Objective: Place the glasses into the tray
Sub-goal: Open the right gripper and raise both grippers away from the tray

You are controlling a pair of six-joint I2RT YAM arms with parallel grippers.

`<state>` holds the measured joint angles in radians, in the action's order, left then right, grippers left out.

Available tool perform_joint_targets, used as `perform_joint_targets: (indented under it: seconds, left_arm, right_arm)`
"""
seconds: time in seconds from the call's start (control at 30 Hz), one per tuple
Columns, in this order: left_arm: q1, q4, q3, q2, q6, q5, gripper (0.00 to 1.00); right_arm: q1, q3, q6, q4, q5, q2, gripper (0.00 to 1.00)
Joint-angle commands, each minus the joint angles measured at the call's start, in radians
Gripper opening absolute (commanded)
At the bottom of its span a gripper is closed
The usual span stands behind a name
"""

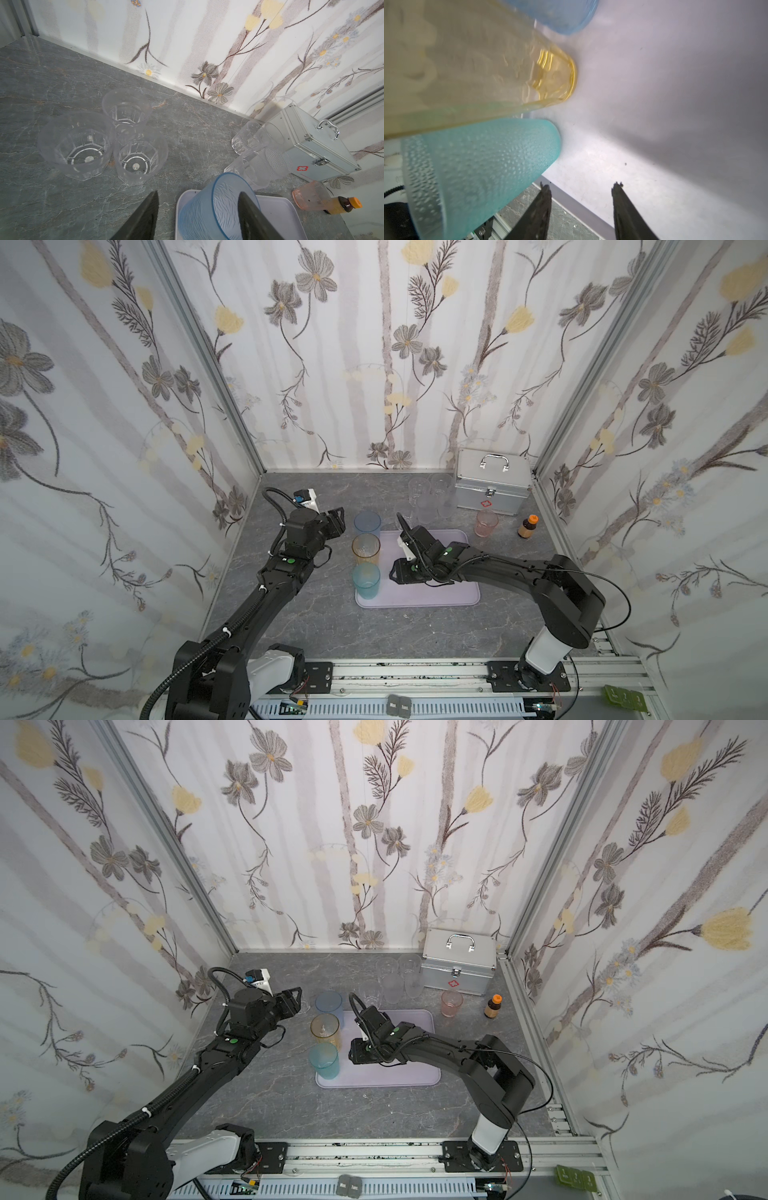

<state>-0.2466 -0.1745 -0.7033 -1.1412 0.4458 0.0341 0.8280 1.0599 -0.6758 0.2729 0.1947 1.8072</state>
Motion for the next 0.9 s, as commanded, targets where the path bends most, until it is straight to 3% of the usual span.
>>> perform_joint_targets:
  seconds: [0.0,0.2,0.5,0.87]
  left_arm:
    - [0.001,-0.017,-0.018,0.002,0.022,-0.043,0.67]
    - [-0.033,0.038,-0.073,-0.017,-0.016,-0.074,0.68]
    - [-0.249,0.137,-0.286,-0.142,-0.164,-0.226,0.69]
    - [-0.514,0.168,-0.466,-0.391,-0.159,-0.189,0.69]
  right_arm:
    - [-0.073,-0.025,0.02,-0.003,-0.086,-0.07,0.48]
    - [-0.212,-0.094,0.02,0.0,-0.194,-0.229,0.48]
    - [-0.287,-0.114,0.022,0.003,-0.237,-0.273,0.48]
    - [-0.347,-0.164,0.053,-0.001,-0.245,-0.299,0.48]
